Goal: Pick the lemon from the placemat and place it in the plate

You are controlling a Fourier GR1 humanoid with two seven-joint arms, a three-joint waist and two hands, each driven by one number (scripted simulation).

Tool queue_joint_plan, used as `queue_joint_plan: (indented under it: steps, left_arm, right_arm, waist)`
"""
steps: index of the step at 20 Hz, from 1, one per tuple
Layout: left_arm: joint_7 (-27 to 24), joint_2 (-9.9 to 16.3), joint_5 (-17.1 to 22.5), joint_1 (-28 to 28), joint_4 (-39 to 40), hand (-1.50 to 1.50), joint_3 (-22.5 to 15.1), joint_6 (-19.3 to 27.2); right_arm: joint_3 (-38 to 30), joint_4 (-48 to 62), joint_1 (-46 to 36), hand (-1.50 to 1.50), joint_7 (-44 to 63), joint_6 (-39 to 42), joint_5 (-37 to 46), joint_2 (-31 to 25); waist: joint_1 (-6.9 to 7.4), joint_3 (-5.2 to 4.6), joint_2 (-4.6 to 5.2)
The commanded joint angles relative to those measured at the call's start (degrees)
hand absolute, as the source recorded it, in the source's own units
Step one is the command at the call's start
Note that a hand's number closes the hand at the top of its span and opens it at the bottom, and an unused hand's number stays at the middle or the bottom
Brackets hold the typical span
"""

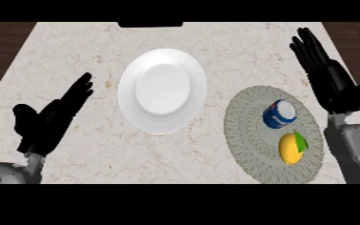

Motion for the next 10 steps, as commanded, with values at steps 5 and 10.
queue_joint_plan:
  steps: [5,10]
  left_arm:
    - [-5.88,0.50,-4.09,-6.25,-2.67,0.00,7.30,2.58]
    - [-5.58,-1.07,-3.61,-7.99,-2.74,0.00,6.40,3.03]
  right_arm:
    - [9.60,2.18,-1.53,1.50,-2.38,-12.29,13.00,11.34]
    - [13.66,13.00,1.07,1.50,11.17,-25.77,35.30,0.55]
  waist:
    - [1.05,-1.21,-0.32]
    - [0.95,-1.58,0.01]
